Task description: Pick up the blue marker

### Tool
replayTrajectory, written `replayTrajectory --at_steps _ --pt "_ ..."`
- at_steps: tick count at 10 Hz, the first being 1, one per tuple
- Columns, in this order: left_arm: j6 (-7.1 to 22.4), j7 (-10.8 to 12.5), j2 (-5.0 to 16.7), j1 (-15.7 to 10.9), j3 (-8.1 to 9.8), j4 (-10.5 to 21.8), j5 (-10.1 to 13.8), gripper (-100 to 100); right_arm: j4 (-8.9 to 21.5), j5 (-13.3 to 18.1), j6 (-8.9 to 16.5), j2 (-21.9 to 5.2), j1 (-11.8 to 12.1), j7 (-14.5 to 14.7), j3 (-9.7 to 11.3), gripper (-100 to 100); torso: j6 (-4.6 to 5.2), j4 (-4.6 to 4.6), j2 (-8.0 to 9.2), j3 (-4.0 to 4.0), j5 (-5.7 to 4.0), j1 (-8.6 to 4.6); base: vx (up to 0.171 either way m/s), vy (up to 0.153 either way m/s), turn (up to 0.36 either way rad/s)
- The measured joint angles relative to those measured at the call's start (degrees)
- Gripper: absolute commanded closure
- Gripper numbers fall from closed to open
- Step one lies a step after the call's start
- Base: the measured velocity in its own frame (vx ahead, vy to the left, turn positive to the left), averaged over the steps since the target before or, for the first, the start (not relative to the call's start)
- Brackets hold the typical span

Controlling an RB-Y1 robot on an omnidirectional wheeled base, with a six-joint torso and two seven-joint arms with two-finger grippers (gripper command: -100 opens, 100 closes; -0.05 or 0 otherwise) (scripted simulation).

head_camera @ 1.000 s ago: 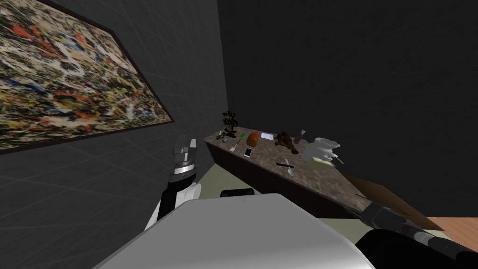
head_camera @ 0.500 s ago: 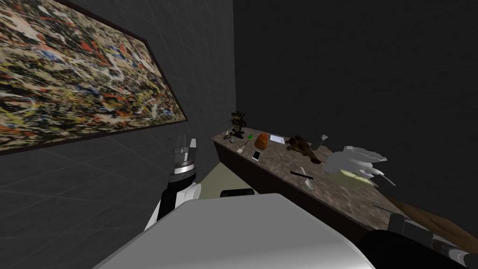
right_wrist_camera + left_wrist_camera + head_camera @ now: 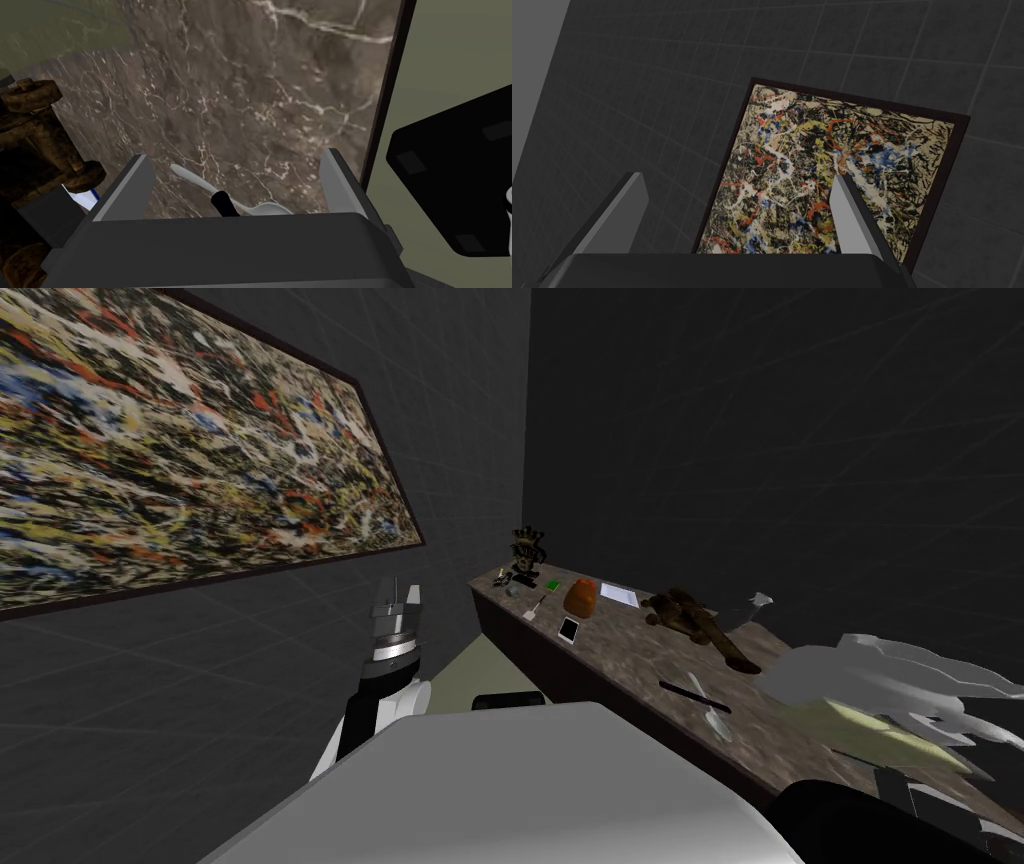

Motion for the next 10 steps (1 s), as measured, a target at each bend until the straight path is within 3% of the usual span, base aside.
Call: replayTrajectory --at_steps 2,6,7,8,10 --pt "0.0 0.0 0.0 0.0 0.0 0.0 0.0 0 1.1 2.6 -0.6 -0.9 0.8 0.2 1.0 -100 0.0 -0.05 -0.18 -0.11 0.05 0.14 0.099 0.105 0.28" --pt "0.0 0.0 0.0 0.0 0.0 0.0 0.0 0 5.8 7.0 -3.3 -1.8 -0.5 1.7 4.4 -100 0.03 -0.06 -0.23 -0.14 0.07 0.25 0.098 0.097 0.217" --pt "0.0 0.0 0.0 0.0 0.01 0.0 0.0 0 5.9 7.2 -3.4 -1.8 -0.6 1.7 4.6 0 0.1 -0.02 0.0 -0.02 0.05 0.06 0.012 0.008 -0.007" --pt "0.0 0.0 0.0 0.0 0.01 0.0 0.0 0 5.9 7.1 -3.4 -1.9 -0.6 1.7 4.5 -100 0.1 0.04 0.2 0.11 0.0 -0.08 0.002 -0.03 0.129" --pt "0.0 0.0 0.0 0.0 0.01 0.0 0.0 0 6.3 7.5 -1.8 -0.6 -1.8 1.4 6.6 -100 0.08 0.08 0.35 0.2 -0.08 -0.4 -0.008 -0.046 0.092"
